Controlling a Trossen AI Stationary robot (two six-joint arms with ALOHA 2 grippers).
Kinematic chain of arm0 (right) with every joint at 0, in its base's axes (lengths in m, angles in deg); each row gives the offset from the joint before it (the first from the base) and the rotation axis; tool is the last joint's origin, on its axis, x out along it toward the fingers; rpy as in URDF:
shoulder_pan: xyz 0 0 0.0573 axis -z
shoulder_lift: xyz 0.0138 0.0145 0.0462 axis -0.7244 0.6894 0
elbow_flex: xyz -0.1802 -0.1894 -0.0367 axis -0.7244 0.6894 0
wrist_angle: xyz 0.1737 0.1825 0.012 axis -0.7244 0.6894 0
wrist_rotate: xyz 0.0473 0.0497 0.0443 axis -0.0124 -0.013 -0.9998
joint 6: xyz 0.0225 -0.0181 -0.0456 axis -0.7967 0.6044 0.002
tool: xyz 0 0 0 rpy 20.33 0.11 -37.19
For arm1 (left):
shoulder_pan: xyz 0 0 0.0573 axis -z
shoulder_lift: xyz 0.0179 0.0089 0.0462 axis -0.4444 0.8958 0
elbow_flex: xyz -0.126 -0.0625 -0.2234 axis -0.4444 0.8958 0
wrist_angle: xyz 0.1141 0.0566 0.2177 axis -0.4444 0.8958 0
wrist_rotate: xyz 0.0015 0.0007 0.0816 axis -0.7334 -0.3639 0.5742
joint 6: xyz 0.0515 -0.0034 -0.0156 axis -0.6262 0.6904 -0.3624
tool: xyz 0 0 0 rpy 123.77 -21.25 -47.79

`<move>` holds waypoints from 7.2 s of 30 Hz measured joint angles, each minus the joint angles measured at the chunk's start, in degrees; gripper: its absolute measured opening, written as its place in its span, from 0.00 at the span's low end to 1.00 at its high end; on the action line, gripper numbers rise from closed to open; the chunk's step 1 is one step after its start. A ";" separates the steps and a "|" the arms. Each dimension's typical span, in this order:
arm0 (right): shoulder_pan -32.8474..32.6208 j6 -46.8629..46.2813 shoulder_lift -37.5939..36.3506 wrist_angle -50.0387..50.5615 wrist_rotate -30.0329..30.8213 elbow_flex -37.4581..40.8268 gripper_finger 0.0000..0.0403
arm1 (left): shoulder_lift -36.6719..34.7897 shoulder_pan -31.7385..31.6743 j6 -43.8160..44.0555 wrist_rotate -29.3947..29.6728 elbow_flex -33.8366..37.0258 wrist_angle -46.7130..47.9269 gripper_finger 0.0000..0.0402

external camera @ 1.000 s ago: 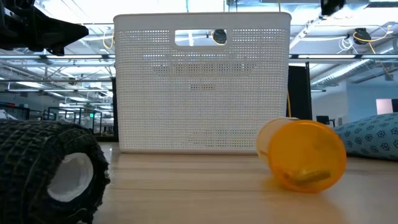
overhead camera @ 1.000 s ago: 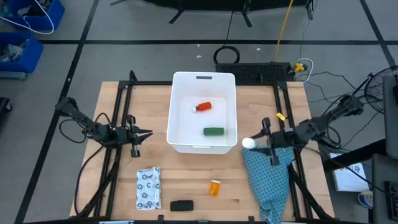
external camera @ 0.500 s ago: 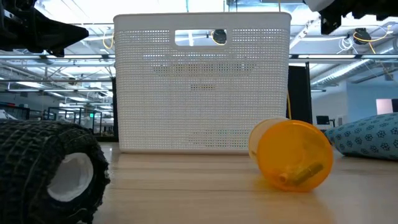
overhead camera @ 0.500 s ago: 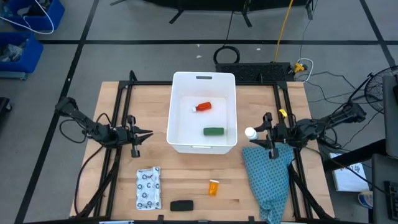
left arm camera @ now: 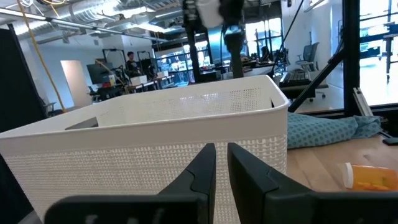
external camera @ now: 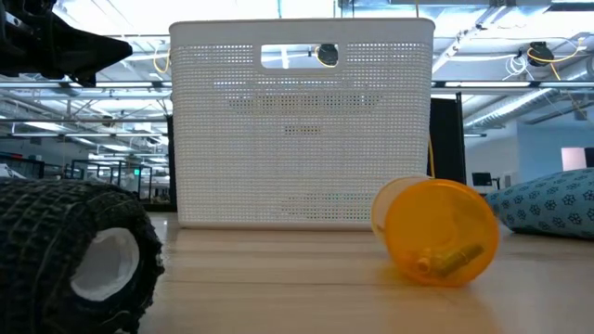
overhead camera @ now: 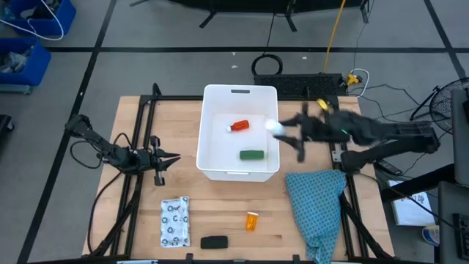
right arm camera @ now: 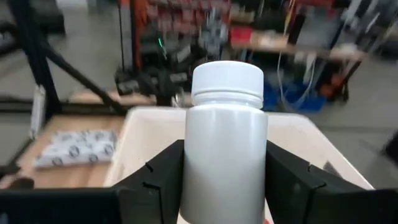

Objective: Pick & place medical supplies in basket/bin
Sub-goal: Put the white medicine bottle into the basket, then put the mailer bag into the basket

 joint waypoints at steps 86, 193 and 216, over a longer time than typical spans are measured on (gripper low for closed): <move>18.48 30.80 56.28 13.38 -17.30 -26.56 0.68 | 0.00 -0.02 3.33 -0.30 0.00 2.95 0.12; 0.54 2.44 -36.18 -37.73 -24.15 61.81 0.00 | 21.33 2.92 15.74 -5.40 -16.00 3.70 0.02; 0.54 -2.18 -36.17 -37.58 -24.20 61.79 0.00 | 72.99 12.26 27.87 -6.45 -77.09 77.67 0.73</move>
